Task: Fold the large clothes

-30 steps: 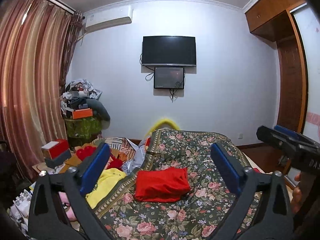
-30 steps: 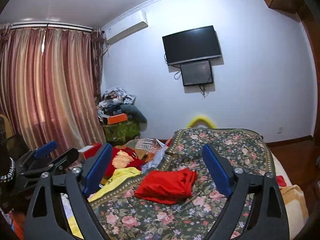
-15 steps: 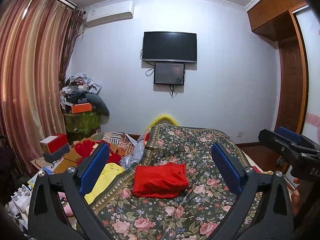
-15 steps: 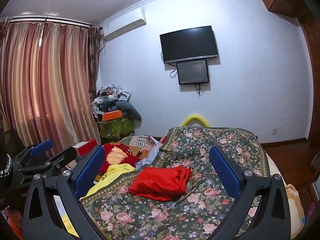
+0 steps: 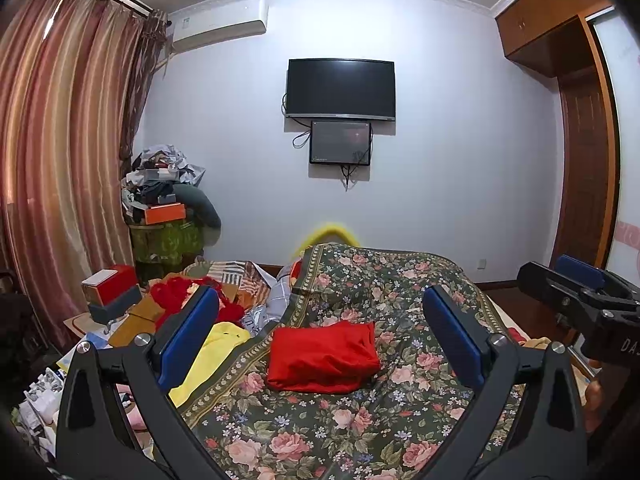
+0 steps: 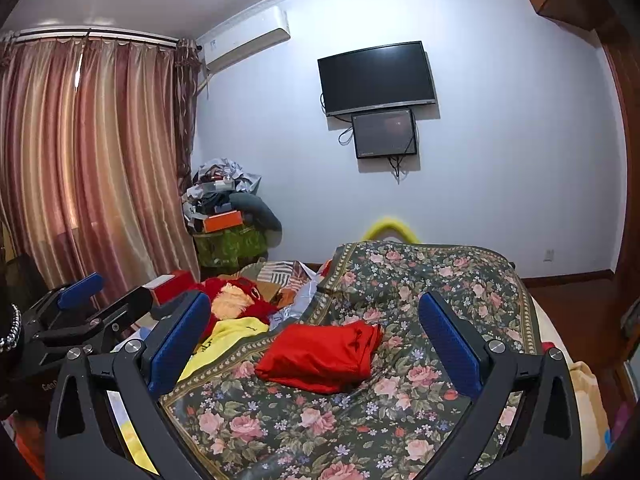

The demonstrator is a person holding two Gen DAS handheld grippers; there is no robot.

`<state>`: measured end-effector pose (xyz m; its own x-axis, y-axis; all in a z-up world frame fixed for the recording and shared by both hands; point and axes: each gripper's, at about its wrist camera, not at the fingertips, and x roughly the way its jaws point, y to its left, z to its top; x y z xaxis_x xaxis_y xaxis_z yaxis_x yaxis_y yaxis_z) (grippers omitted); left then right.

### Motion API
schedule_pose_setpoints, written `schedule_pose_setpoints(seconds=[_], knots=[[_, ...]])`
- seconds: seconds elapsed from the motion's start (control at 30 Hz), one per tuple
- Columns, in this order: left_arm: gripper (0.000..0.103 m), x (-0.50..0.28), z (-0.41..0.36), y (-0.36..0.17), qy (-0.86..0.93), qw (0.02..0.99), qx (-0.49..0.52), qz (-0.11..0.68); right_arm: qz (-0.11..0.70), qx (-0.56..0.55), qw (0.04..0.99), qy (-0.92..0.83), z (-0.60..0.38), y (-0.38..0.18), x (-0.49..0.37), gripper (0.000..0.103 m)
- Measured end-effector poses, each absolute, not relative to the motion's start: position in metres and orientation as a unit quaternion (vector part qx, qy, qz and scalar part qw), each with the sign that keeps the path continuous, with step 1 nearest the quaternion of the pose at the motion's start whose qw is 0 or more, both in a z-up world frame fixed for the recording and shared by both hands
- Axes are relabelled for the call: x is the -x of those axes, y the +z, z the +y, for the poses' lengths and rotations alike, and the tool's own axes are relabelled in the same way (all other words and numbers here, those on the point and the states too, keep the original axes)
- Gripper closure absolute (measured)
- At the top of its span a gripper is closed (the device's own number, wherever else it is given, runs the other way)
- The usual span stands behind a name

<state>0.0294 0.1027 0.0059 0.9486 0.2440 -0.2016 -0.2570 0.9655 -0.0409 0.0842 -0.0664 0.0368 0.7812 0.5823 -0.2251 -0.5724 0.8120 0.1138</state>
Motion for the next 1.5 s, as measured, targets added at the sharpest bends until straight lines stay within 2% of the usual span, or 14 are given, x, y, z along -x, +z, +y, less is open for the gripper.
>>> schedule_pose_setpoints(seconds=[1.5], knots=[[0.000,-0.032,0.117,-0.002,0.100,0.987,0.047,0.116,0.136,-0.008,0.944,0.299,-0.062,0.033,-0.086,0.000]])
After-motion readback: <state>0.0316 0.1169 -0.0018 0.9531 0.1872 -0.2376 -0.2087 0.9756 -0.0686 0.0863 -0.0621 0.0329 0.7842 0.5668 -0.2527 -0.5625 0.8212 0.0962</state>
